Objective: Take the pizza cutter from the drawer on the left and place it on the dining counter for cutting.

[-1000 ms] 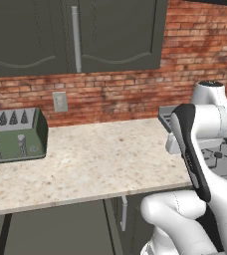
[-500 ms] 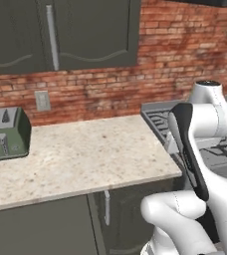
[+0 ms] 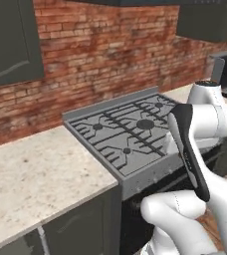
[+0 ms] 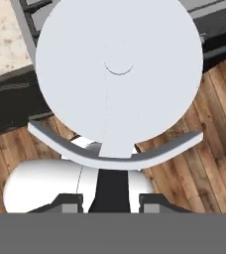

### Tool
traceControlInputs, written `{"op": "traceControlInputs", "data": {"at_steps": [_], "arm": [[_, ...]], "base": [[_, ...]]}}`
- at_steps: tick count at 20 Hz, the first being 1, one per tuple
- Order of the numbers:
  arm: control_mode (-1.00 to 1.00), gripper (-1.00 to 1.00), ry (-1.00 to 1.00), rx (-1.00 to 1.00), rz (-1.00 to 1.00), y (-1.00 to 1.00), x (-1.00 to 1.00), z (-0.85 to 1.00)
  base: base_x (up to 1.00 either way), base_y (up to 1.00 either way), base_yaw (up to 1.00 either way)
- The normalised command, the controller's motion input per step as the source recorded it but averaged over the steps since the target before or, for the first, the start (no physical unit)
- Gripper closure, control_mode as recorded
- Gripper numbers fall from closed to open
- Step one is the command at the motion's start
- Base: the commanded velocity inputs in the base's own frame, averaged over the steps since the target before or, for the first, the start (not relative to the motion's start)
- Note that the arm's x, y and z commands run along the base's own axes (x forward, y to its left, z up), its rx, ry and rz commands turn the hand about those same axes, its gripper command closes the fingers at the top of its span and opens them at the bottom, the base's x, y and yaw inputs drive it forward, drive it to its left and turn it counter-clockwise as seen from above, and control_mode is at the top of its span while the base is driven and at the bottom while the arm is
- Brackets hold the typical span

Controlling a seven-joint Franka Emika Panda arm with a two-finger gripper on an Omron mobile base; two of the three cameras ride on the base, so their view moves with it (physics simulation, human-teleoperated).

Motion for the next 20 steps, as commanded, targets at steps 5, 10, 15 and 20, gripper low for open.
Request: {"op": "traceControlInputs", "data": {"at_steps": [5, 10, 15, 20], "arm": [[1.00, 1.00, 0.00, 0.00, 0.00, 0.00, 0.00, 0.00], [1.00, 1.00, 0.00, 0.00, 0.00, 0.00, 0.00, 0.00], [1.00, 1.00, 0.00, 0.00, 0.00, 0.00, 0.00, 0.00], [1.00, 1.00, 0.00, 0.00, 0.00, 0.00, 0.00, 0.00]], "base": [[0.00, -0.45, -0.69], [0.00, -0.30, -0.63], [0.00, -0.23, -0.63], [0.00, -0.19, -0.63]]}}
